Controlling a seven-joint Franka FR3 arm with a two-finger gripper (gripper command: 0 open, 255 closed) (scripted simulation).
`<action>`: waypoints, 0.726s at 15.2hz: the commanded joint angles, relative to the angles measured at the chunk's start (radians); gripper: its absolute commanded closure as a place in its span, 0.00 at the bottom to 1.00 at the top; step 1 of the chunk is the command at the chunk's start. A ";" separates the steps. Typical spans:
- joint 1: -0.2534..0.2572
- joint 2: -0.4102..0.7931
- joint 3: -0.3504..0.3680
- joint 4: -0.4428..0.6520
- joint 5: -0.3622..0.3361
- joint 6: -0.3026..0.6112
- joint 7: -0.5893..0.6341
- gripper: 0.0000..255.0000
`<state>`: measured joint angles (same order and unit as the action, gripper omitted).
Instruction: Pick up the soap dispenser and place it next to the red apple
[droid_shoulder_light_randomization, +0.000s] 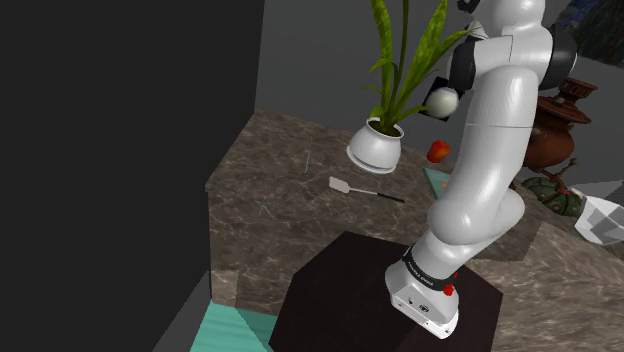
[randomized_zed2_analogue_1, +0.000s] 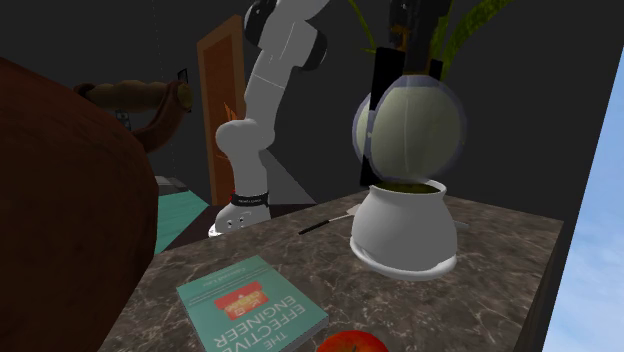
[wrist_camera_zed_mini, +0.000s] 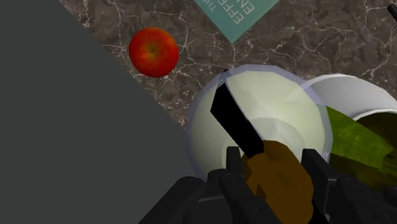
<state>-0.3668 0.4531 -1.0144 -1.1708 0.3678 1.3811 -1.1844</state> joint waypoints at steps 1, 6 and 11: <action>0.011 -0.003 -0.001 -0.032 -0.003 0.028 -0.003 1.00; 0.059 -0.026 -0.011 -0.139 -0.022 0.111 -0.003 1.00; 0.094 -0.041 -0.016 -0.231 -0.033 0.187 -0.003 1.00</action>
<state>-0.2779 0.4140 -1.0304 -1.3876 0.3359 1.5548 -1.1873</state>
